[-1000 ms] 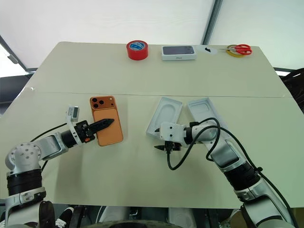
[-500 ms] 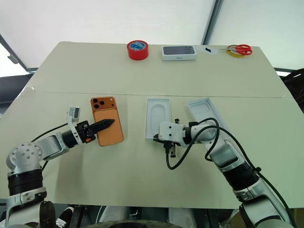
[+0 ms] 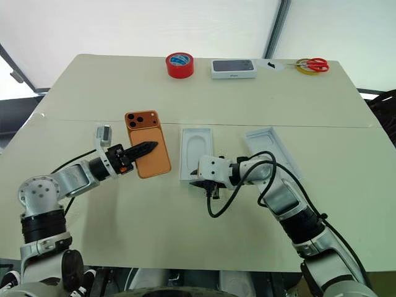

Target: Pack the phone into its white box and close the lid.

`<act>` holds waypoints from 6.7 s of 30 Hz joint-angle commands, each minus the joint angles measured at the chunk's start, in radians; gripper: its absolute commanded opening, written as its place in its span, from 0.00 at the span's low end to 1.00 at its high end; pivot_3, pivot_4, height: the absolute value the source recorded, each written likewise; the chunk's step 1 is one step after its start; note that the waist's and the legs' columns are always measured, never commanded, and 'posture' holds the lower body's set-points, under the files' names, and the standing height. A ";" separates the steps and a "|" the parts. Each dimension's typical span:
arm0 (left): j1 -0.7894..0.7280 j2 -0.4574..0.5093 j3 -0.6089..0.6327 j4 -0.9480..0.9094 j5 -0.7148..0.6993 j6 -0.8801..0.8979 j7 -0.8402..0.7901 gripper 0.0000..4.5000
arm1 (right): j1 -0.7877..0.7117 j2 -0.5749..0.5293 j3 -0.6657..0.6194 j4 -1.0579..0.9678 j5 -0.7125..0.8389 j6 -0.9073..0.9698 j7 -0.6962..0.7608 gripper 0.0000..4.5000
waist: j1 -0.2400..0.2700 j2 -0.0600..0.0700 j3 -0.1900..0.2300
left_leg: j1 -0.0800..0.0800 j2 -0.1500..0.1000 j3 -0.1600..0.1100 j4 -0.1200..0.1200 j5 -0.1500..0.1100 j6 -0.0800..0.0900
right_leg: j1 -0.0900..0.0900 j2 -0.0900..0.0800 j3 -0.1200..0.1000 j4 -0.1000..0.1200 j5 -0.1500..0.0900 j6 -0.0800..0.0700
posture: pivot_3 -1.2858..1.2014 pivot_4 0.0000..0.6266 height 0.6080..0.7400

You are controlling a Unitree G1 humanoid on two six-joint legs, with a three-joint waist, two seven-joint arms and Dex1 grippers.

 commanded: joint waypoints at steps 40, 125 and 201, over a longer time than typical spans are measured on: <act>-0.412 -0.117 -0.254 0.327 0.353 0.091 -0.101 0.84 | -0.002 -0.200 -0.228 0.193 0.099 -0.194 0.061 0.66 | 0.002 -0.001 0.002 | 0.000 0.005 -0.003 0.007 0.002 -0.002 | 0.005 0.007 -0.003 0.000 0.000 0.000 | 0.52 0.24 1.00; -0.157 -0.030 -0.577 0.046 0.961 -0.722 -0.407 0.01 | -0.011 -0.349 -0.261 0.399 -0.186 -0.393 -0.122 0.00 | 0.022 0.002 0.003 | -0.002 0.005 -0.003 0.013 -0.001 0.003 | 0.007 0.005 -0.004 0.001 0.000 0.000 | 0.52 0.24 1.00; 0.141 0.138 -0.359 -0.133 0.712 -1.059 -0.607 0.01 | -0.297 0.434 -0.823 -0.127 0.760 1.102 -0.669 0.00 | -0.001 0.005 0.003 | -0.009 0.006 -0.003 0.004 -0.003 0.006 | -0.005 0.005 -0.004 0.005 -0.001 -0.002 | 0.52 0.24 1.00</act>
